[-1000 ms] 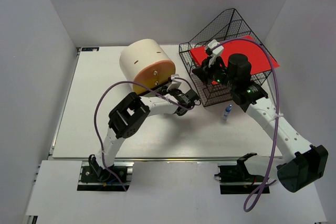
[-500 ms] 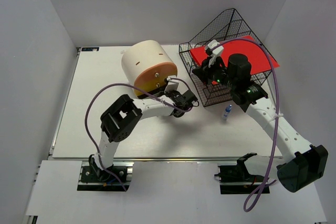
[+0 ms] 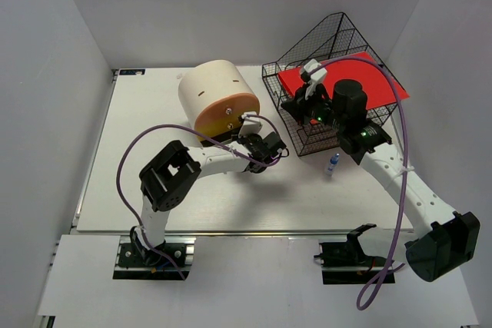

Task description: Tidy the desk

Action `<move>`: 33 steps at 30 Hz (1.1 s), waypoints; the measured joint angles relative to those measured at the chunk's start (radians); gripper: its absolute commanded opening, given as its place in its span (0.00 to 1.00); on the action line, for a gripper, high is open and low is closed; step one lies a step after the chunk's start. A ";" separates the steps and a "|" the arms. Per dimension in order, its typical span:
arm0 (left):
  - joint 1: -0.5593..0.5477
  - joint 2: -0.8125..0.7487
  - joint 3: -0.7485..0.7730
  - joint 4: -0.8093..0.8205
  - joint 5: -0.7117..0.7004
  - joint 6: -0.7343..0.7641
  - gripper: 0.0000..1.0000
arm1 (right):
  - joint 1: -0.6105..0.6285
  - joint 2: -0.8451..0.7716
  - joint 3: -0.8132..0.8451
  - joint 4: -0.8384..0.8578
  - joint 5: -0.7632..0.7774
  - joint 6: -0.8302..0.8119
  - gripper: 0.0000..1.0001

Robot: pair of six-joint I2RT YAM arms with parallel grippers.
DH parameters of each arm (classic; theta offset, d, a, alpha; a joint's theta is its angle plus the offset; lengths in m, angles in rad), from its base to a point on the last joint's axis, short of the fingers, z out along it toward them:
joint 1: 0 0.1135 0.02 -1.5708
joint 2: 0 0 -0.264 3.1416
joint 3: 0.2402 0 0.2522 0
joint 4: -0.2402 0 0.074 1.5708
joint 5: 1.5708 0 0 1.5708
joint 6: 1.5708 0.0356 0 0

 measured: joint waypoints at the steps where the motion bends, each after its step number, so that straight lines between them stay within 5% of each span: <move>1: 0.000 0.000 0.000 0.000 0.001 0.001 0.00 | 0.000 0.000 -0.003 0.000 0.000 0.000 0.02; 9: -0.003 -0.002 0.000 -0.001 0.006 -0.002 0.02 | 0.000 0.000 -0.007 0.004 -0.001 -0.001 0.02; 12: -0.005 -0.006 0.000 -0.002 0.014 -0.001 0.23 | 0.000 0.000 -0.007 0.004 -0.005 -0.005 0.10; 13: -0.005 -0.008 0.000 -0.004 0.018 0.000 0.40 | 0.000 0.000 -0.007 0.004 -0.008 -0.010 0.13; 17: -0.013 -0.034 -0.006 0.015 0.059 0.013 0.65 | 0.000 0.000 -0.007 0.003 -0.032 -0.039 0.32; 20: -0.026 -0.084 -0.025 0.047 0.082 0.021 0.69 | 0.000 0.000 -0.007 -0.003 -0.063 -0.080 0.58; 23: -0.032 -0.137 -0.034 0.064 0.096 0.031 0.71 | 0.000 0.000 -0.007 -0.023 -0.106 -0.127 0.66; 29: -0.037 -0.225 -0.055 0.070 0.118 0.043 0.70 | 0.000 -0.010 0.003 -0.073 -0.190 -0.211 0.60; 33: -0.045 -0.354 -0.163 0.070 0.143 0.060 0.58 | -0.001 -0.025 0.072 -0.142 -0.216 -0.258 0.48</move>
